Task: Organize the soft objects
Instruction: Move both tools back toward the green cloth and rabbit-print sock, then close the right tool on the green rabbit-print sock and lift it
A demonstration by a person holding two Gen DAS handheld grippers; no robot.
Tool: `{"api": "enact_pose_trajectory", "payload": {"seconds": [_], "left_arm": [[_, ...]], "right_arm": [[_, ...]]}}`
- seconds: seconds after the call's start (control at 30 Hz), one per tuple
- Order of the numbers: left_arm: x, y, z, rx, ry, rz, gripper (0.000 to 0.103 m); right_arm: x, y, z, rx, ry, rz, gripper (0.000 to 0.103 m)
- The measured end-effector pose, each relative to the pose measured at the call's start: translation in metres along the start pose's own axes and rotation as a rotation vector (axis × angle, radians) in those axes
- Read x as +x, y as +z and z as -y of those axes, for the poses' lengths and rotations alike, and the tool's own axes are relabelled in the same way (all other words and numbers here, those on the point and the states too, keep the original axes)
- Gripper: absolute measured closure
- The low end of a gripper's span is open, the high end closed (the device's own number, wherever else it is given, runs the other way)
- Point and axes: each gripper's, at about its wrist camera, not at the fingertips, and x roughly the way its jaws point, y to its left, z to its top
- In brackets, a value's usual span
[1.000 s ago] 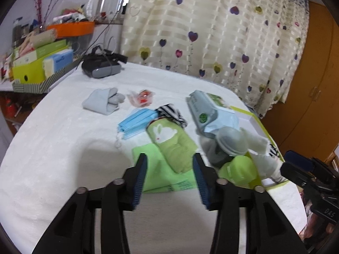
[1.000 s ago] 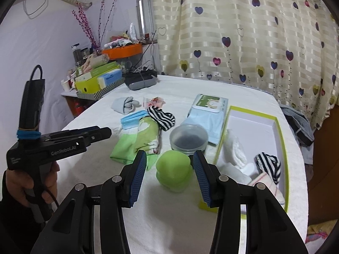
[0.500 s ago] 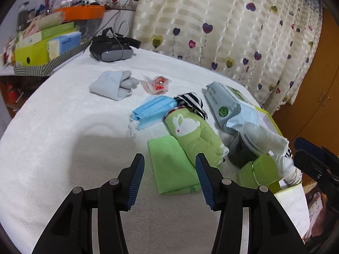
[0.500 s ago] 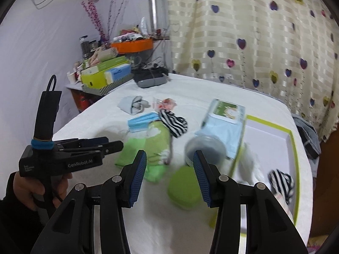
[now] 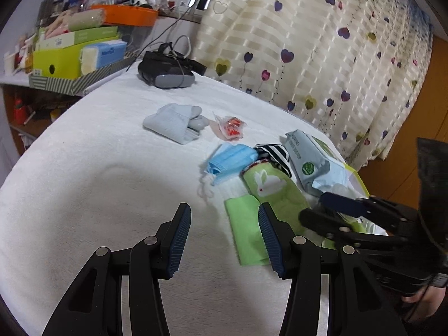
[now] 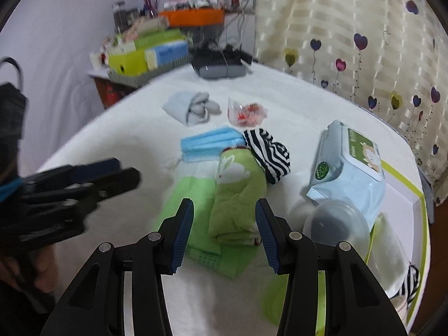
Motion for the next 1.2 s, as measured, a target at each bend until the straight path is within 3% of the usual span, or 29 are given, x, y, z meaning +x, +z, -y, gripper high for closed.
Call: {"api": "enact_pose_trajectory", "payload": {"seconds": [0.23,0.5,0.7,0.93,1.2], "left_arm": [[0.002,0.001,-0.013,-0.030,-0.023,0.001,0.054],[0.002,0.000,-0.018,-0.043,-0.040,0.001,0.054],[0.002,-0.001,-0.018,-0.042,-0.041,-0.002,0.054],[0.007,-0.008,-0.007,-0.017,-0.045,-0.031,0.054],[0.029,-0.018,0.024,0.048,-0.048,-0.118,0.053]], "right_arm": [[0.033,0.003,-0.009,-0.075,-0.096,-0.128,0.056],[0.051,0.003,-0.013,-0.117,-0.172,-0.190,0.056],[0.045,0.003,-0.010,-0.115,-0.159,-0.164,0.076],[0.014,0.004,-0.009,-0.086,-0.096,-0.074,0.078],[-0.029,0.006,-0.004,-0.052,-0.043,0.050,0.078]]}}
